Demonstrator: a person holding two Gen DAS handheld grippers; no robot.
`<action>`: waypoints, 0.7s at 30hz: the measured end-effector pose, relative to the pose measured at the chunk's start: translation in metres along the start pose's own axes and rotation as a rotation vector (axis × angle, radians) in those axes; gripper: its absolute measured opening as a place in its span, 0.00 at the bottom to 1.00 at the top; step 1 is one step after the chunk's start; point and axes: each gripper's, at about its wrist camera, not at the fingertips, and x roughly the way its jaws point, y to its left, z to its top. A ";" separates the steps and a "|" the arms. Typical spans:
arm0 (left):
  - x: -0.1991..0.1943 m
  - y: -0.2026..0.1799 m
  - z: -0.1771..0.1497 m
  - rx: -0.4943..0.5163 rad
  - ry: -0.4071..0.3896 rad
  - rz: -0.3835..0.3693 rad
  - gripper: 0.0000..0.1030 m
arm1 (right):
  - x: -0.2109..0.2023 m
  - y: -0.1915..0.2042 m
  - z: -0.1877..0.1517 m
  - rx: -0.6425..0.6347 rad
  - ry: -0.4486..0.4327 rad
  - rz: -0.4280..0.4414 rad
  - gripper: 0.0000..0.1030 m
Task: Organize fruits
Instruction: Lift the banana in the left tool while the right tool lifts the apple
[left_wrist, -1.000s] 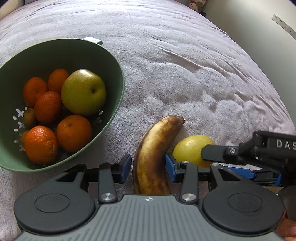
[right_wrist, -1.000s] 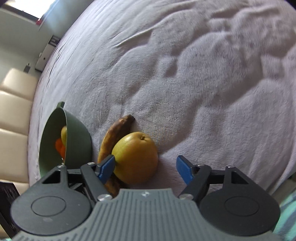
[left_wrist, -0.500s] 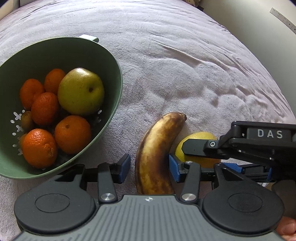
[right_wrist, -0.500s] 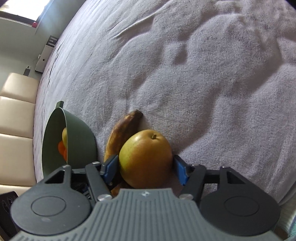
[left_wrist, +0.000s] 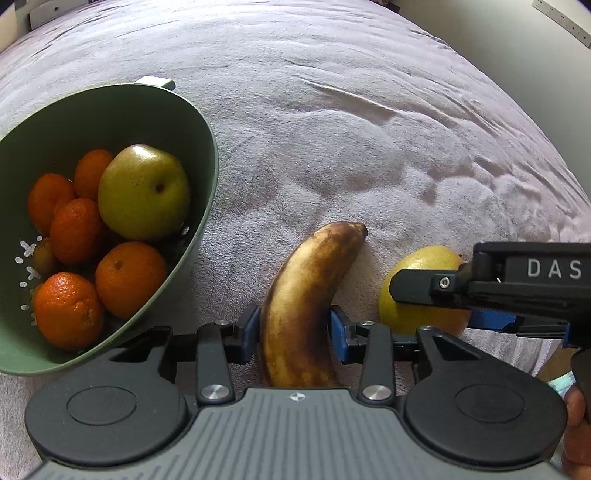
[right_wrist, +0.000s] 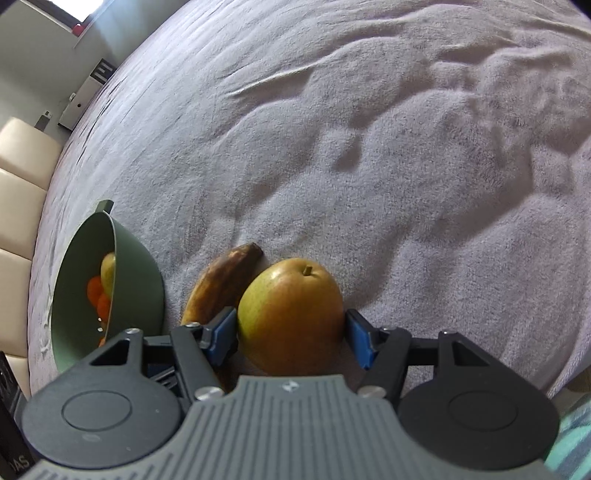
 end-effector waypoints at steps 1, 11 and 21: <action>-0.001 -0.001 0.000 0.004 0.000 0.005 0.42 | 0.000 0.000 0.001 0.004 -0.001 0.001 0.59; -0.039 0.002 0.001 -0.056 -0.043 -0.032 0.41 | -0.027 0.000 0.000 -0.013 -0.066 0.020 0.59; -0.099 0.026 0.013 -0.113 -0.159 -0.031 0.41 | -0.066 0.027 -0.001 -0.110 -0.172 0.094 0.59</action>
